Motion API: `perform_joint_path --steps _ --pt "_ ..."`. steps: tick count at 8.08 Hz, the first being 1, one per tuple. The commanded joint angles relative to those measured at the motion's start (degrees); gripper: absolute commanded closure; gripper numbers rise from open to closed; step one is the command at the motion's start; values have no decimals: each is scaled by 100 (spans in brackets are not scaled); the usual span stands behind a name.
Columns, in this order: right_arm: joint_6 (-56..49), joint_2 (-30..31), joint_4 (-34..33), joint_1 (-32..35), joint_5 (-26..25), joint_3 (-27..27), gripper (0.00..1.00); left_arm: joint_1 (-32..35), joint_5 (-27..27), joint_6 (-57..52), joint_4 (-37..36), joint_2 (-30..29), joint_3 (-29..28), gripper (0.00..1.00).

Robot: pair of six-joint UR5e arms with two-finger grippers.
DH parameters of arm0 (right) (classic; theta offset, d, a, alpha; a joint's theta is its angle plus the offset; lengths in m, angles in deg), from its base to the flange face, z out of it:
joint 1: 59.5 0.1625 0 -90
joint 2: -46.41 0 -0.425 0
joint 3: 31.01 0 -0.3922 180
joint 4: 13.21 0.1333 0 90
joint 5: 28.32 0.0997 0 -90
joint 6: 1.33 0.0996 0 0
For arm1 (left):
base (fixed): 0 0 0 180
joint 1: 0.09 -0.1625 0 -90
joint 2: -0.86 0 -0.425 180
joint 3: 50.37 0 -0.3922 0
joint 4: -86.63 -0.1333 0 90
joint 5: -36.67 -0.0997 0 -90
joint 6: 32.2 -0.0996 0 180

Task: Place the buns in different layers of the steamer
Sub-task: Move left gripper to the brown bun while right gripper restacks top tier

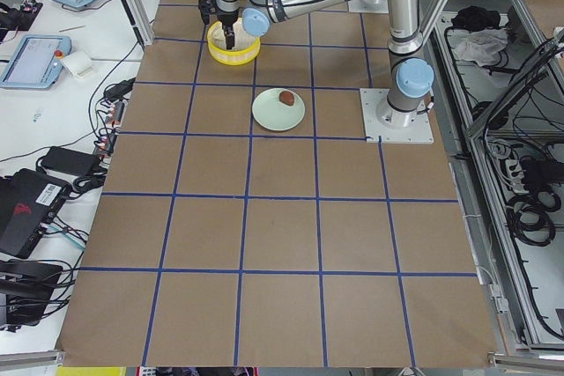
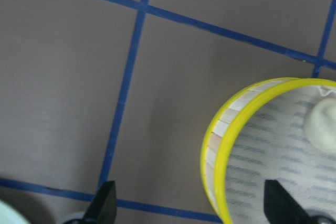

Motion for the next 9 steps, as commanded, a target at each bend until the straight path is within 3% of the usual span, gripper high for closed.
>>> perform_joint_path --steps 1,2,4,5,7,9 --pt "0 -19 0 0 -8 30 100 -848 -125 -829 1316 487 55 0" --pt "8 24 9 0 0 30 100 -1155 -178 -1050 1843 689 63 0" --pt "17 16 -17 0 -8 30 100 -1386 -1201 -1368 2164 875 229 0" --pt "8 7 -17 0 -17 30 100 -1395 -1198 -1481 2147 867 404 0" --pt "122 51 18 26 -17 39 100 -1369 -832 -2741 2121 840 835 0" --pt "804 323 350 288 -44 39 100 -1247 -698 -2854 2164 805 1151 0"
